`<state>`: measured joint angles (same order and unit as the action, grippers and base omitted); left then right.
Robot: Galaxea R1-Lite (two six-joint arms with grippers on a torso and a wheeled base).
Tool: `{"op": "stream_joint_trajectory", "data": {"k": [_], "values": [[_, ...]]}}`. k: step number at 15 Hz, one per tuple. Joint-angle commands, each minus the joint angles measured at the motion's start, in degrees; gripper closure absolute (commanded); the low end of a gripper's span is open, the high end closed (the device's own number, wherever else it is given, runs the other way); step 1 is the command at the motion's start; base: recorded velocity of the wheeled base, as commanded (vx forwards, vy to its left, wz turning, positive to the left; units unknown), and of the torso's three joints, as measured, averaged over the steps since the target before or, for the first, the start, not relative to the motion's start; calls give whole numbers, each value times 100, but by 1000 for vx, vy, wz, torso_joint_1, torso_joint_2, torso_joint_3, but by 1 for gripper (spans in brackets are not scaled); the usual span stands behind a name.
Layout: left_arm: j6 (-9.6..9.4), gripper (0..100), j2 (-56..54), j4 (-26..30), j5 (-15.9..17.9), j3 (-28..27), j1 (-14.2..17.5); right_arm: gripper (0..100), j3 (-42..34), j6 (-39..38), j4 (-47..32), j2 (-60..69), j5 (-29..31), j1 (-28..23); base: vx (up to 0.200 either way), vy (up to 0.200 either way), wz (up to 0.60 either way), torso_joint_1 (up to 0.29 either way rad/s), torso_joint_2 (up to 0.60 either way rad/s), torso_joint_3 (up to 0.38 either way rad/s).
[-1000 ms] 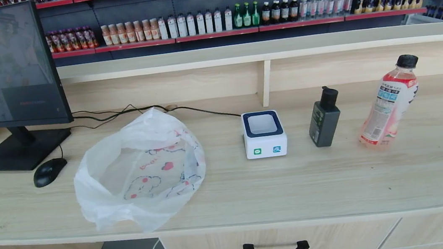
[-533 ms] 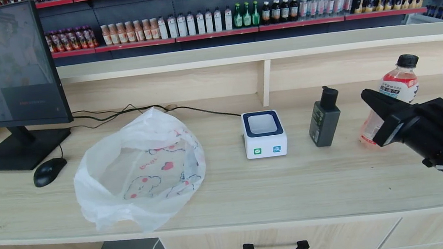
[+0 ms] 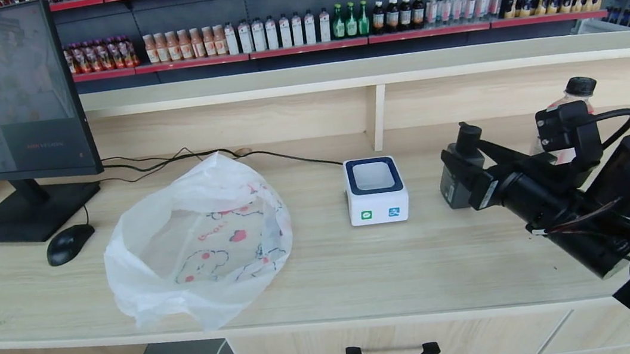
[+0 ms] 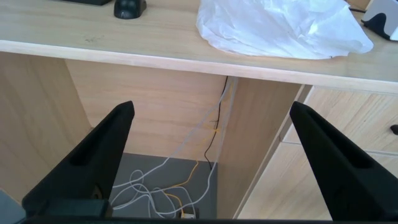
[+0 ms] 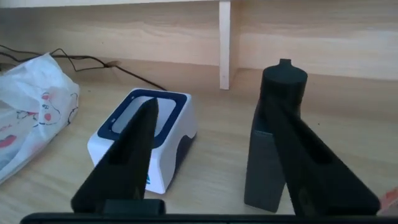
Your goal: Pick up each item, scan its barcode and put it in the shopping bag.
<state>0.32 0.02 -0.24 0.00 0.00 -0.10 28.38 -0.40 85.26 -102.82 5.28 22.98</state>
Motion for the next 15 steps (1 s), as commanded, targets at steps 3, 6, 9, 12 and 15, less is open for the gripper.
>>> {"op": "stream_joint_trajectory", "data": {"k": [3,6,9,12,15], "values": [[-5,0,-2,-2,0,0,1,0,-122,-13,43,7,52,58,0,0,0,0,0,0],[3,0,-2,-2,0,0,1,0,10,-74,34,-204,369,-66,0,0,0,0,0,0],[3,0,-2,-2,0,0,1,0,440,-118,17,-617,395,-338,0,0,0,0,0,0],[3,0,-2,-11,0,0,1,0,686,-118,8,-942,395,-399,0,0,0,0,0,0],[12,0,-2,-11,0,0,1,0,1161,-162,-1,-1434,395,-399,0,0,0,0,0,0]]}}
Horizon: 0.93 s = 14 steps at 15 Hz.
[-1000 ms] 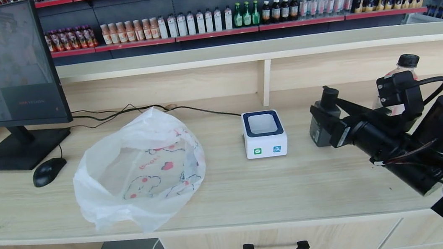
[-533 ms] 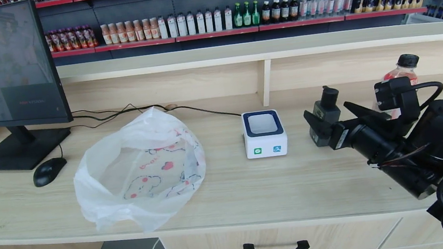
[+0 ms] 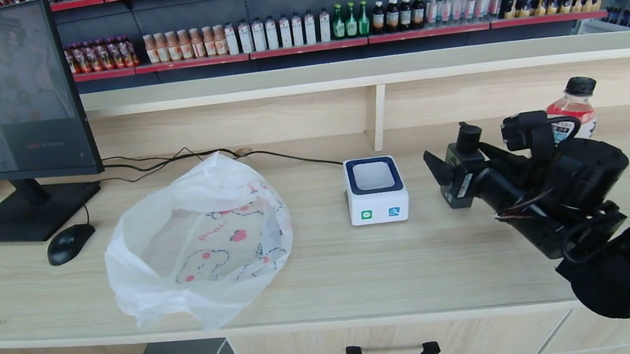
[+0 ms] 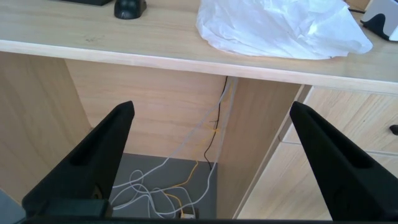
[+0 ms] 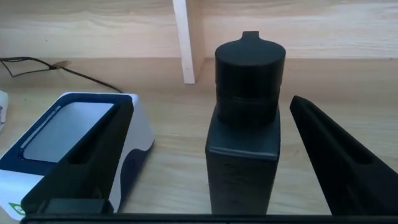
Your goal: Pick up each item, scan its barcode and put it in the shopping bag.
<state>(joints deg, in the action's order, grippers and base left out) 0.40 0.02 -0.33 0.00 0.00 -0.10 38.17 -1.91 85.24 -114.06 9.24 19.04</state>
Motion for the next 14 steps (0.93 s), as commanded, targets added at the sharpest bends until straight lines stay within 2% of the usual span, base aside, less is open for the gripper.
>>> {"op": "stream_joint_trajectory", "data": {"k": [1,14], "values": [[4,0,-2,-2,0,0,1,0,296,-46,2,-407,-1,-6,0,0,0,0,0,0],[13,0,-2,-11,0,0,1,0,419,-213,28,-627,-10,-85,0,0,0,0,0,0]]}}
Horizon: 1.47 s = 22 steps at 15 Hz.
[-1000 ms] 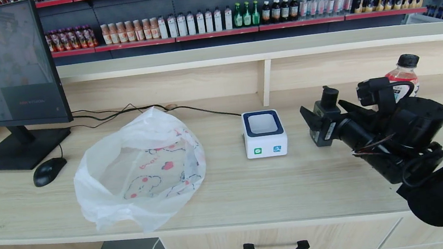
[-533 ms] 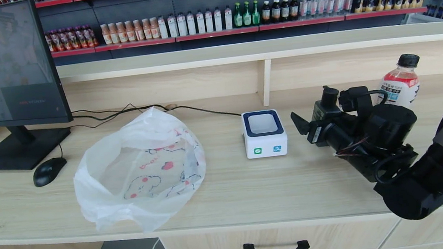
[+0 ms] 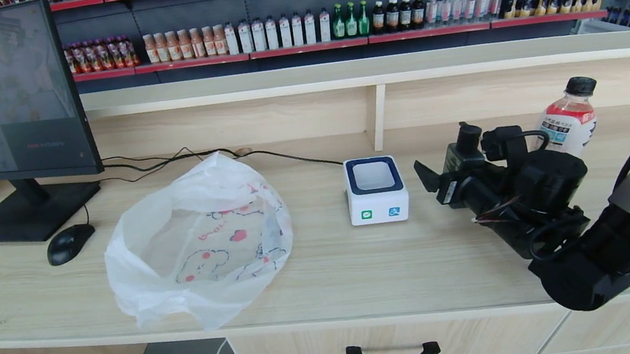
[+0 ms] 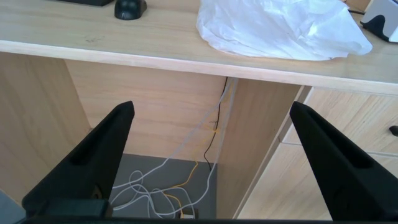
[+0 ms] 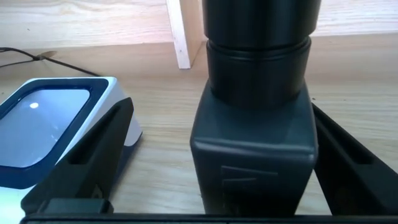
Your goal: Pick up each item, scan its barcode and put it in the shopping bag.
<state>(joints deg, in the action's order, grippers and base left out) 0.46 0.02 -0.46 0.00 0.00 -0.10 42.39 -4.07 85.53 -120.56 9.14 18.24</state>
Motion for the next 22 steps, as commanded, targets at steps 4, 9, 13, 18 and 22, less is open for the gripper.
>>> {"op": "stream_joint_trajectory", "data": {"k": [4,9,13,18,22], "values": [[6,0,-2,-6,0,0,1,100,6,3,8,33,0,-40,0,0,0,0,0,0],[6,0,-2,2,0,0,1,100,-20,20,8,68,-9,-31,0,0,0,0,0,0],[6,0,-2,-6,0,0,1,100,-46,20,-1,297,-9,-31,0,0,0,0,0,0],[-20,0,-2,11,0,0,1,100,-793,38,8,1264,-44,-4,0,0,0,0,0,0],[-20,0,-2,11,0,0,1,100,-2375,284,-10,2819,-589,532,0,0,0,0,0,0]]}}
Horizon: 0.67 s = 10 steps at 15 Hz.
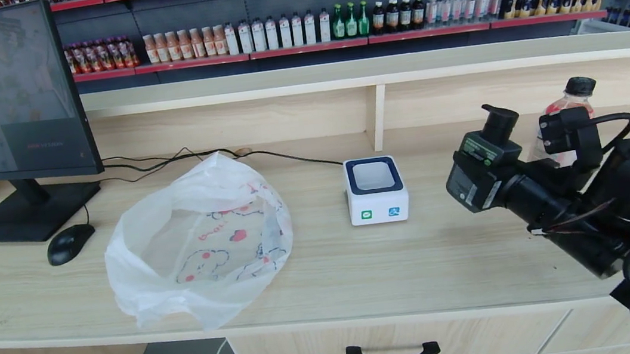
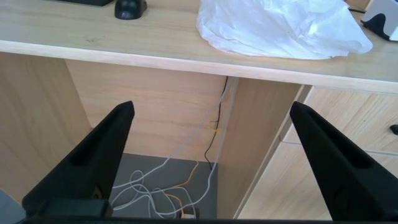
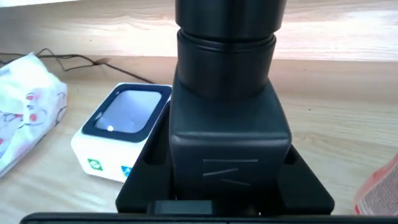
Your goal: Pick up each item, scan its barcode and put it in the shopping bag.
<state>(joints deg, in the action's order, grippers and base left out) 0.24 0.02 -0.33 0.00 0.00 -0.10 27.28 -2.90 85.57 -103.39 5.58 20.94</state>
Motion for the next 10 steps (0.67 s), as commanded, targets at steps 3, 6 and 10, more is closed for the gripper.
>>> {"op": "stream_joint_trajectory", "data": {"k": [3,6,10], "values": [[2,0,-2,-2,0,0,1,100,-1726,290,-40,1980,-831,279,0,0,0,0,0,0],[2,0,-2,-2,0,0,1,100,-2016,114,-40,2235,-945,490,0,0,0,0,0,0],[2,0,-2,-2,0,0,1,100,-1858,-589,-40,2191,-1051,1105,0,0,0,0,0,0]]}}
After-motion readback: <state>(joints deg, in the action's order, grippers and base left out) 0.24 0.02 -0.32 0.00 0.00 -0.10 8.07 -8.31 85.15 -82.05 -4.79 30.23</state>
